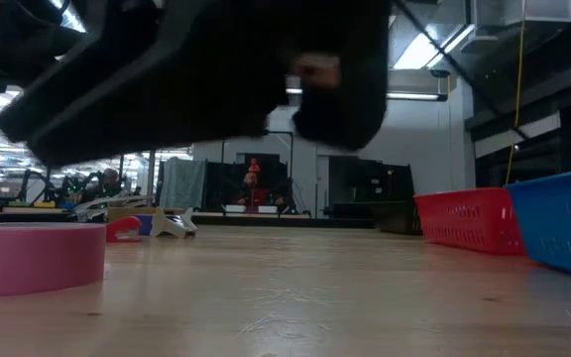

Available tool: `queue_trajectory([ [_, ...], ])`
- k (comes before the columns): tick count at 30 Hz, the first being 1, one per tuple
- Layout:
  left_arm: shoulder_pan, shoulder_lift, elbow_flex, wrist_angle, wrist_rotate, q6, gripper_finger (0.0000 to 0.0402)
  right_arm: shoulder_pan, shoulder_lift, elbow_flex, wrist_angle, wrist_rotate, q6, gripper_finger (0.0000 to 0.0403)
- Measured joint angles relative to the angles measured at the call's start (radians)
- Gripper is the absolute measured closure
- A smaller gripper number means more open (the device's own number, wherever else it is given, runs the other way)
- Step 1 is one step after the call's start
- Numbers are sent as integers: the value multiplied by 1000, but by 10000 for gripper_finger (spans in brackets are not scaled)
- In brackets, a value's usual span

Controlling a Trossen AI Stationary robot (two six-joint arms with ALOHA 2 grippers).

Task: Pick and place Stapler, Stapler remover, tape
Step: Put the pink tape into the black basket

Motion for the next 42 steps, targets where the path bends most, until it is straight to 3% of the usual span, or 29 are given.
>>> queue_trajectory([
  [14,0,0,0,4,0,0,233,-28,62,1,20,-11,-1,234],
  [20,0,0,0,5,0,0,233,-28,83,5,-26,114,-43,236],
  [25,0,0,0,4,0,0,233,-27,70,7,-61,144,-56,290],
  [30,0,0,0,5,0,0,233,-31,68,79,-203,147,-53,364],
  [39,0,0,0,4,0,0,233,-35,72,391,-640,138,-57,364],
  [42,0,0,0,4,0,0,233,-42,72,503,-758,89,-100,365],
])
